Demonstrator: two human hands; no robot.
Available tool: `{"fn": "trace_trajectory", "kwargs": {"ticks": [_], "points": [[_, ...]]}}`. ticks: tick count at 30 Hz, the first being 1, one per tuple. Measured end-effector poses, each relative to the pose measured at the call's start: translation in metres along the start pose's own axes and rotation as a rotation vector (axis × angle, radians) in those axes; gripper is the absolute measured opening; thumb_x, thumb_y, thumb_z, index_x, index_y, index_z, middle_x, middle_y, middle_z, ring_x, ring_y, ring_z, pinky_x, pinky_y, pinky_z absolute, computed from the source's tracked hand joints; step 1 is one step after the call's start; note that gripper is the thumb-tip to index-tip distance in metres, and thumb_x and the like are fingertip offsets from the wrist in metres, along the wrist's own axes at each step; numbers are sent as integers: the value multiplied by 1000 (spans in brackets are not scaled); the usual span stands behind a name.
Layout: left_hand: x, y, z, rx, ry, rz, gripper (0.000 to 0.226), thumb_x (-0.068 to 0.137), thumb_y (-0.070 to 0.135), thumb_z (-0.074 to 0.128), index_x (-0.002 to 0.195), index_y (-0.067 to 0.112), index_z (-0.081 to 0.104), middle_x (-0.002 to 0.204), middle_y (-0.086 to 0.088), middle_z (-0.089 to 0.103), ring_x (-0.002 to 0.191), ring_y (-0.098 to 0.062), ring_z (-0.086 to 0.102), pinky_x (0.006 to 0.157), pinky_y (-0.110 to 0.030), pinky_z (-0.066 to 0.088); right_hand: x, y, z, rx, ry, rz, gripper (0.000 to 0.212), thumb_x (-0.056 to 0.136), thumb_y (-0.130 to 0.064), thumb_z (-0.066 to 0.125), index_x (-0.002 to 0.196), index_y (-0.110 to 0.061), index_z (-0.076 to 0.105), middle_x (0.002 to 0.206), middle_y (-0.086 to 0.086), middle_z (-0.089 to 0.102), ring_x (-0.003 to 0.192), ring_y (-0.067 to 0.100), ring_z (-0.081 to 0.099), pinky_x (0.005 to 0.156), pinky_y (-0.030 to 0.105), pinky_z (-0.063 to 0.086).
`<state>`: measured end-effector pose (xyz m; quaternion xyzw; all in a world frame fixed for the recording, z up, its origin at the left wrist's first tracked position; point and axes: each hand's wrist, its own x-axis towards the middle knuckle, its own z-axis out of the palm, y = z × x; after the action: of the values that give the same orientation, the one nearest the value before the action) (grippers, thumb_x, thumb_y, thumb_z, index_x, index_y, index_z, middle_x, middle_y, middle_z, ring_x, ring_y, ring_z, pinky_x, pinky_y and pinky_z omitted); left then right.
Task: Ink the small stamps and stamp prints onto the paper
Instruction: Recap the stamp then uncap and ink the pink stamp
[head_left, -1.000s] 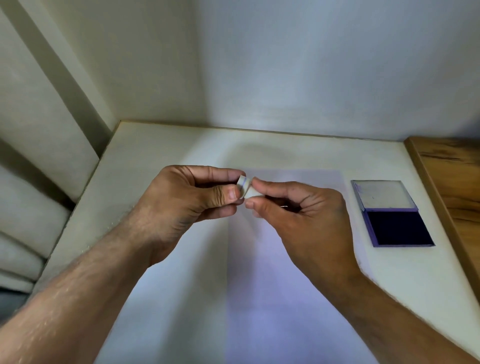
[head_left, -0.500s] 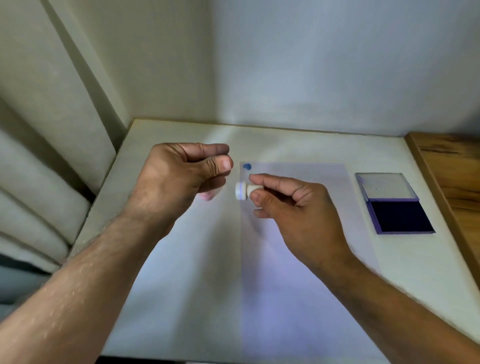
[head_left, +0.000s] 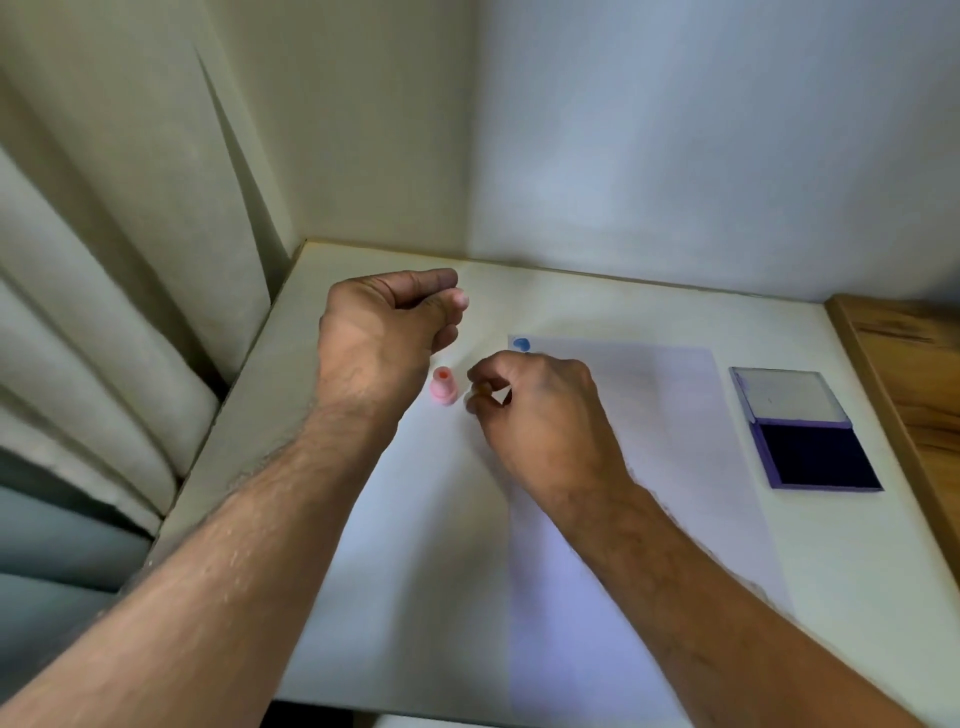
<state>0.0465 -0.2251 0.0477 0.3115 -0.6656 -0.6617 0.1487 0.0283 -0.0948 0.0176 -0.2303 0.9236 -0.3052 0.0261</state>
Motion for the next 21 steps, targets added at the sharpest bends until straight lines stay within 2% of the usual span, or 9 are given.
{"fn": "trace_trajectory", "kwargs": {"ticks": [2, 4, 8, 12, 15, 21], "points": [[0, 0, 0, -6, 5, -3, 20, 83, 15, 75, 102, 21, 77, 83, 1, 77, 83, -17, 75, 67, -31, 60, 4, 2, 3, 1, 7, 47, 25, 88, -21, 66, 114, -23, 68, 100, 1, 74, 87, 20, 66, 79, 32, 57], [0, 0, 0, 4, 10, 11, 20, 83, 16, 75, 102, 22, 77, 82, 3, 77, 82, -15, 75, 64, -27, 61, 7, 5, 5, 13, 4, 88, 28, 89, -21, 65, 117, -26, 63, 100, 0, 73, 90, 22, 65, 78, 35, 57], [2, -1, -1, -5, 16, 24, 20, 83, 17, 75, 102, 22, 77, 83, 2, 77, 81, -15, 75, 65, -28, 62, 8, 7, 6, -1, 12, 77, 30, 89, -26, 65, 118, -26, 58, 103, -4, 71, 93, 19, 63, 72, 28, 51], [3, -2, -1, -26, 38, 66, 16, 83, 18, 75, 98, 23, 76, 82, 2, 77, 76, -11, 75, 74, -25, 60, 7, 2, 13, -137, 128, -87, 41, 87, -49, 61, 121, -26, 64, 116, -5, 64, 108, 20, 49, 75, 30, 49], [4, -1, -1, -70, 69, 82, 15, 84, 16, 74, 98, 18, 76, 81, 0, 77, 76, -13, 75, 77, -26, 60, 11, 1, 20, -218, 144, -129, 40, 86, -47, 60, 120, -28, 67, 123, -1, 60, 112, 25, 44, 82, 35, 51], [3, 0, 3, -82, 78, 86, 8, 87, 17, 70, 92, 19, 76, 79, 1, 77, 79, -15, 75, 82, -32, 60, 19, -2, 28, -205, 95, -40, 27, 86, -43, 59, 107, -32, 73, 131, -1, 55, 115, 26, 40, 87, 38, 49]]}}
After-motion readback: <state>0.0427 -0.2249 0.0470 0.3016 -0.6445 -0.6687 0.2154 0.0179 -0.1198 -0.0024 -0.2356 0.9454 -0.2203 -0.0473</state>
